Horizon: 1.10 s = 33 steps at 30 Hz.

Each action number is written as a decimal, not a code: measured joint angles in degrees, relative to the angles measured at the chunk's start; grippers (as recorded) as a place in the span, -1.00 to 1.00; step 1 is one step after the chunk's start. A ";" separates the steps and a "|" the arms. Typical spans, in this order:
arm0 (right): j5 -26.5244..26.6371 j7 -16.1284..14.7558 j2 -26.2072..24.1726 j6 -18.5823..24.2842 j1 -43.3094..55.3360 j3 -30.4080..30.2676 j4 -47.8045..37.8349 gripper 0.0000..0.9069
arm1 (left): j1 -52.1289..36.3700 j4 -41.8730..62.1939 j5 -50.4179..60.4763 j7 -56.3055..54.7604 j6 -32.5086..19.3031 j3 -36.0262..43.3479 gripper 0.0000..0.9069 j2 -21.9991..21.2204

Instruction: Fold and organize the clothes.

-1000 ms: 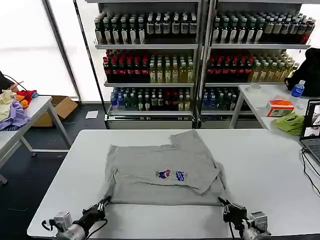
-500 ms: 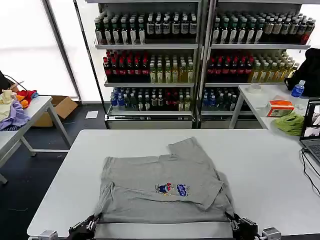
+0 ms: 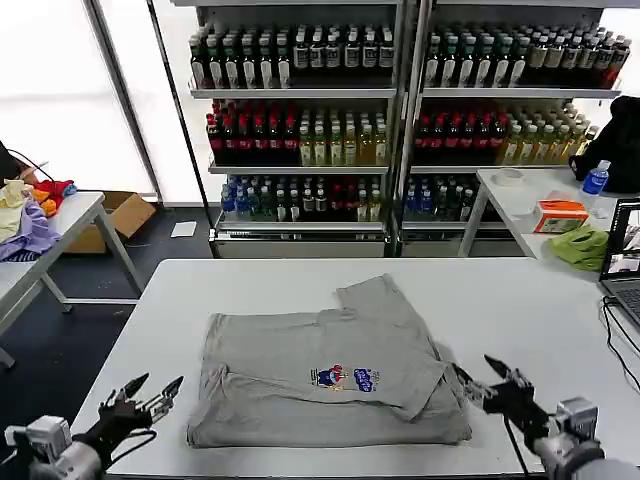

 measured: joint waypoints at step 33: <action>-8.83 -7.04 16.34 2.67 47.15 -30.47 -50.30 1.00 | -43.19 40.88 4.12 5.17 -1.26 30.45 1.00 2.00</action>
